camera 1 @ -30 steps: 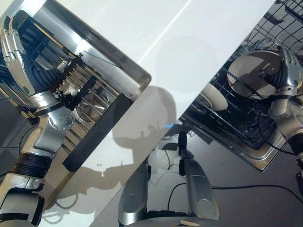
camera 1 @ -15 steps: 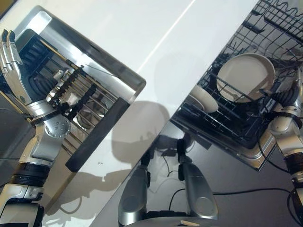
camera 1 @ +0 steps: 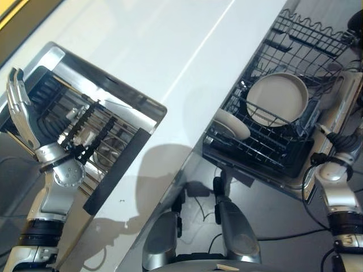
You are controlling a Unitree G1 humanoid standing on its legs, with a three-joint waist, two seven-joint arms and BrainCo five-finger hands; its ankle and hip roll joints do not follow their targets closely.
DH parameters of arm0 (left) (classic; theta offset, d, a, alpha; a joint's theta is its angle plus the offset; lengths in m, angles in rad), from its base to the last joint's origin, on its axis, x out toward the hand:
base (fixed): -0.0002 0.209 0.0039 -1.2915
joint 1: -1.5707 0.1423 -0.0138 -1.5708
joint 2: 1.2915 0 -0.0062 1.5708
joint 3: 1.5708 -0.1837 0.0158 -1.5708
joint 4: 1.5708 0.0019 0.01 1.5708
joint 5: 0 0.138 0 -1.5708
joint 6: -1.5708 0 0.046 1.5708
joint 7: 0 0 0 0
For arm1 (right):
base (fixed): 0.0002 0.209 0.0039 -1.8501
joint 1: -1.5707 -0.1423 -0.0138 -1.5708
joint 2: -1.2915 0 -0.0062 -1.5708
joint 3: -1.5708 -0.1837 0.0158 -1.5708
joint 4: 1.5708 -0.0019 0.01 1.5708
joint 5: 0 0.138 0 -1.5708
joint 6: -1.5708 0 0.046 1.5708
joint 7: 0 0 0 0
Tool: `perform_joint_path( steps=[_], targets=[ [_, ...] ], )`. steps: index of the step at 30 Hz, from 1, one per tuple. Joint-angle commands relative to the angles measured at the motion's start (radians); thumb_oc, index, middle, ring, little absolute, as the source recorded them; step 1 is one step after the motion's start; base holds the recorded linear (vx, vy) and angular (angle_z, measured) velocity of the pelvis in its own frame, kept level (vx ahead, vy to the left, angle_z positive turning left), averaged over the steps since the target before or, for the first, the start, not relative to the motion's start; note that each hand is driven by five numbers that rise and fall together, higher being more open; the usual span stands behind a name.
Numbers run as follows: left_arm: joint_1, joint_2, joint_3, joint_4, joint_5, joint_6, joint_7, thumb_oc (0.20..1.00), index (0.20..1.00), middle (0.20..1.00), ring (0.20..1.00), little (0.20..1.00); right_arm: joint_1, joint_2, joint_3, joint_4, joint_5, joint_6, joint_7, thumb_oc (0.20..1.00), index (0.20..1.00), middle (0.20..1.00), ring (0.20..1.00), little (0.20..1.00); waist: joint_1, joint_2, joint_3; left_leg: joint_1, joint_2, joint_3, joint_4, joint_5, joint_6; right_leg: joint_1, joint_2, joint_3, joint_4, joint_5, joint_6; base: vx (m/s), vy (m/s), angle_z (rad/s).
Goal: Pick up plates and place into dishwasher.
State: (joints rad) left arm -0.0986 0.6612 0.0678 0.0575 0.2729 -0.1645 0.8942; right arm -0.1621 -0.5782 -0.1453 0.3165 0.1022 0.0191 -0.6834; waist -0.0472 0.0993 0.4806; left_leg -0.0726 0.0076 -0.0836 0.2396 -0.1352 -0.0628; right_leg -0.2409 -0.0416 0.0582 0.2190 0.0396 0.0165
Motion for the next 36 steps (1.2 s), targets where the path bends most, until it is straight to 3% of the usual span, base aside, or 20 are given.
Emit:
perform_joint_path(
  steps=[1, 8, 16, 25, 36],
  targets=[
    [0.095, 0.001, 0.023, -0.028, 0.049, -0.035, 0.001, 1.000, 1.000, 1.000, 1.000, 1.000, 0.066, -0.037, 0.005, -0.032, 0.047, -0.078, 0.022, 1.000, 1.000, 1.000, 1.000, 1.000, -0.008, -0.011, -0.119, -0.166, -0.014, -0.001, 0.155, 0.017, 0.018, 0.078, -0.057, 0.009, -0.038, -0.046, 0.038, 0.12, 0.109, -0.04],
    [0.048, 0.016, -0.038, -0.023, 0.001, 0.019, 0.045, 1.000, 1.000, 1.000, 1.000, 1.000, -0.013, -0.091, 0.037, 0.047, 0.099, -0.120, 0.026, 1.000, 1.000, 1.000, 1.000, 1.000, -0.015, 0.031, -0.065, -0.220, -0.025, -0.005, 0.179, 0.031, 0.010, 0.020, -0.063, 0.028, -0.005, -0.045, 0.044, -0.06, 0.090, -0.06],
    [-0.128, 0.069, -0.130, -0.006, -0.058, 0.094, 0.127, 1.000, 1.000, 1.000, 1.000, 1.000, -0.239, -0.103, 0.116, 0.196, 0.304, -0.243, 0.078, 1.000, 1.000, 1.000, 1.000, 1.000, -0.004, 0.052, 0.038, -0.353, -0.041, -0.026, 0.208, 0.043, 0.007, -0.114, -0.068, 0.004, 0.038, -0.046, 0.040, -0.19, 0.014, 0.05],
    [-0.202, 0.073, -0.158, -0.012, -0.067, 0.130, 0.133, 1.000, 1.000, 1.000, 1.000, 1.000, -0.358, -0.079, 0.192, 0.254, 0.326, -0.308, 0.110, 1.000, 1.000, 1.000, 1.000, 1.000, 0.028, 0.063, 0.039, -0.457, -0.046, -0.036, 0.209, 0.059, 0.014, -0.229, -0.074, -0.033, 0.076, -0.053, 0.033, -0.04, 0.009, 0.08],
    [-0.221, 0.030, -0.176, -0.021, -0.055, 0.135, 0.128, 1.000, 1.000, 1.000, 1.000, 1.000, -0.458, -0.045, 0.236, 0.245, 0.279, -0.296, 0.096, 1.000, 1.000, 1.000, 1.000, 1.000, 0.049, 0.077, 0.039, -0.494, -0.064, -0.015, 0.226, 0.050, 0.020, -0.289, -0.101, -0.040, 0.114, -0.054, 0.039, 0.02, 0.092, 0.05]
  ],
)
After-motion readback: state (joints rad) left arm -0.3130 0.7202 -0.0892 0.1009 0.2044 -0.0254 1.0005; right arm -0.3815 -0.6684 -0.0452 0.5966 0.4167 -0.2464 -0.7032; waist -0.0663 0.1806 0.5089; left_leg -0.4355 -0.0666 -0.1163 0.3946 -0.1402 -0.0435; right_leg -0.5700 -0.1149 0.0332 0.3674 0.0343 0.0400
